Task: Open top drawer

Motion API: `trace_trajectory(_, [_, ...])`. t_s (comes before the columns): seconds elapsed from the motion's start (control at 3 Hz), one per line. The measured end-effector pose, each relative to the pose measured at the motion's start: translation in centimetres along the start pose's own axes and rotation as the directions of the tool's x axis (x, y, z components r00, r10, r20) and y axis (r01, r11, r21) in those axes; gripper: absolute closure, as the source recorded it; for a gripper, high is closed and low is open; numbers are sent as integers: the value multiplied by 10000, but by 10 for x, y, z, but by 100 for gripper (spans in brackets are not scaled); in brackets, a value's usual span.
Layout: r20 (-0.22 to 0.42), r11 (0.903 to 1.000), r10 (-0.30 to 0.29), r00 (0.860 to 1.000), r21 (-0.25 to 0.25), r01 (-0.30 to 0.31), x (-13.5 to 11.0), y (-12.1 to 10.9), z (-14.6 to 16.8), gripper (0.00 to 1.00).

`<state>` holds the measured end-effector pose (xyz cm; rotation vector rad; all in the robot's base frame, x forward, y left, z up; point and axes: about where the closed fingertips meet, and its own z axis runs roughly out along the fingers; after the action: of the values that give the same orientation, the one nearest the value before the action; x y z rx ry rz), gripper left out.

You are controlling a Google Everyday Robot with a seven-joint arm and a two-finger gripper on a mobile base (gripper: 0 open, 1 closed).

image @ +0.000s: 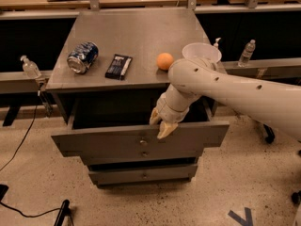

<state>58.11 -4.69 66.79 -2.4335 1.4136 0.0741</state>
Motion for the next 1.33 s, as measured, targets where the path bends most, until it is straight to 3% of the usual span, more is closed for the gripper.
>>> trace_trajectory(0.33, [1, 10000, -1, 10000, 0, 1, -1, -1, -5, 54])
trace_trajectory(0.67, [475, 9991, -432, 9979, -26, 433, -13, 30, -26, 49])
trace_trajectory(1.0, [1320, 9979, -631, 9892, 194, 611, -28, 91, -63, 37])
trace_trajectory(1.33, [1637, 9980, -603, 9847, 291, 562, -33, 119, -78, 37])
